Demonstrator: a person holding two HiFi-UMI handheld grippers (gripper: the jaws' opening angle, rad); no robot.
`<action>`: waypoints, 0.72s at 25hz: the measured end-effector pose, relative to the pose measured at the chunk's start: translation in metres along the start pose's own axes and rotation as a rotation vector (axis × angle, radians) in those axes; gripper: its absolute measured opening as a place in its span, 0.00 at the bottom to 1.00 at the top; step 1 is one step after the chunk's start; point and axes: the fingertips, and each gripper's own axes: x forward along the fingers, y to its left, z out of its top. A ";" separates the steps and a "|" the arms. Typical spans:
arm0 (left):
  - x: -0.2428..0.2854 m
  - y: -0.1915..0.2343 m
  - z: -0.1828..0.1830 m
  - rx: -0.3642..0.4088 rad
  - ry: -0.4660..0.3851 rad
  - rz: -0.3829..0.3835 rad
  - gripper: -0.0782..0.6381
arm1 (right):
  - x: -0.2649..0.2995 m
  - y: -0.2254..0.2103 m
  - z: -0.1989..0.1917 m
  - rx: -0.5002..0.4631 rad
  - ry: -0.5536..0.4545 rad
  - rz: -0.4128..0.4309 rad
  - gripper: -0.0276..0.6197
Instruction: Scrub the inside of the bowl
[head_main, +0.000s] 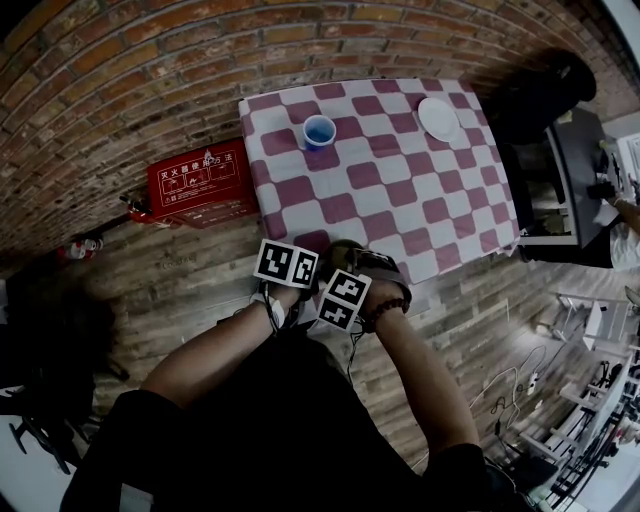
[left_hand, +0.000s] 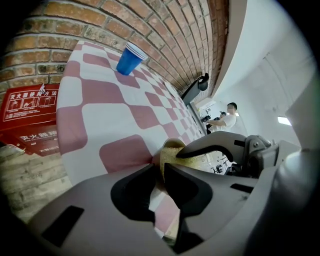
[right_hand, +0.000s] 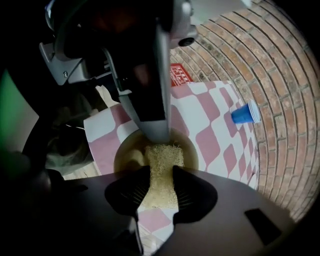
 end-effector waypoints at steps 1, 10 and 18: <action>0.000 0.000 0.000 -0.002 -0.001 -0.004 0.20 | -0.001 -0.001 -0.002 0.012 0.000 0.002 0.28; -0.003 0.004 0.004 0.000 -0.010 -0.008 0.20 | -0.036 -0.025 -0.039 0.297 -0.097 -0.053 0.28; -0.002 0.002 0.013 0.046 -0.002 -0.016 0.20 | -0.057 -0.021 -0.072 0.783 -0.327 -0.024 0.28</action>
